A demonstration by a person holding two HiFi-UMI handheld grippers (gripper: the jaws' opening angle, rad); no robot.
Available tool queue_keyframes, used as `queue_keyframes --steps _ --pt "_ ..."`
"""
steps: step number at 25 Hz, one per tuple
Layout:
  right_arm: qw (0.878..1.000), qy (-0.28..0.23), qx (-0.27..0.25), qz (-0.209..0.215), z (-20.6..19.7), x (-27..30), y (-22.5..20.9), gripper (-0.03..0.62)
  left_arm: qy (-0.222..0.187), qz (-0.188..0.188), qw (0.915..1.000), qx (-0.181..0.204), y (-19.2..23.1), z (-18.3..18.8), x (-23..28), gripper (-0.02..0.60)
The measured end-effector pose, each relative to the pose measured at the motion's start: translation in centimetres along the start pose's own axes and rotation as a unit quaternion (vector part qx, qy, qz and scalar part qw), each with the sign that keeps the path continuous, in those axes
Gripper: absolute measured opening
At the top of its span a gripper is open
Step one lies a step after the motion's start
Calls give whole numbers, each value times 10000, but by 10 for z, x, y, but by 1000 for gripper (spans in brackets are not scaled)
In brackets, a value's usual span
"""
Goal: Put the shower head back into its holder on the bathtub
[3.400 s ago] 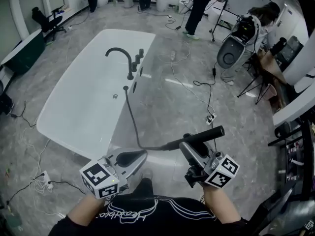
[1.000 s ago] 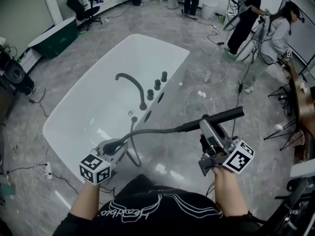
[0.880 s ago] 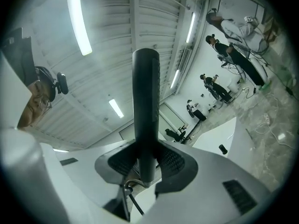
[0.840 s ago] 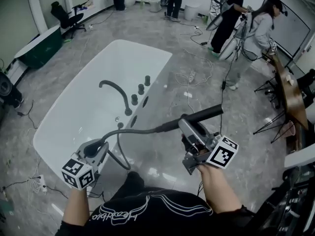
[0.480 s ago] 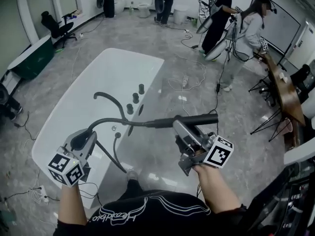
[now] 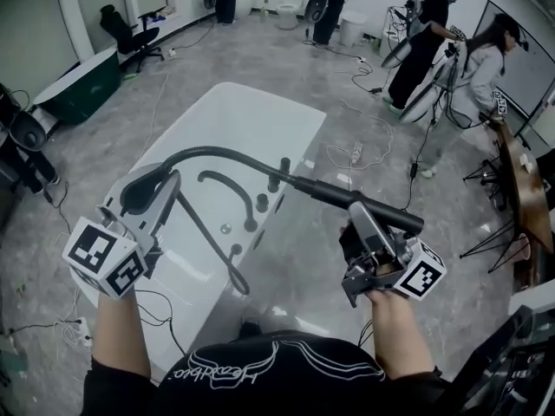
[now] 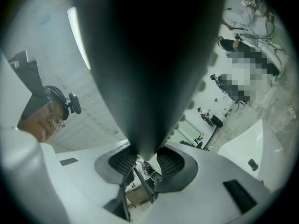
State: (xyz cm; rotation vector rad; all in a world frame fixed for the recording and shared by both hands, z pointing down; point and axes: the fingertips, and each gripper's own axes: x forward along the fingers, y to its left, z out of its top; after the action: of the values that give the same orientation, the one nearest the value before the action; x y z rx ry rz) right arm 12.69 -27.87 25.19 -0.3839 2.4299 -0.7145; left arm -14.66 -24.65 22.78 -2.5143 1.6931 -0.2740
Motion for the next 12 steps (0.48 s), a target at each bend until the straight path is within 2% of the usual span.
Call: queue_keyframes --steps 6,12 --pt "9995 -129 -54 279 6 52 -3 133 -296 174 9991 243 52 33 6 64" --pt "9991 -64 -17 429 3 99 -8 133 -365 385 9981 315 99 48 5 64"
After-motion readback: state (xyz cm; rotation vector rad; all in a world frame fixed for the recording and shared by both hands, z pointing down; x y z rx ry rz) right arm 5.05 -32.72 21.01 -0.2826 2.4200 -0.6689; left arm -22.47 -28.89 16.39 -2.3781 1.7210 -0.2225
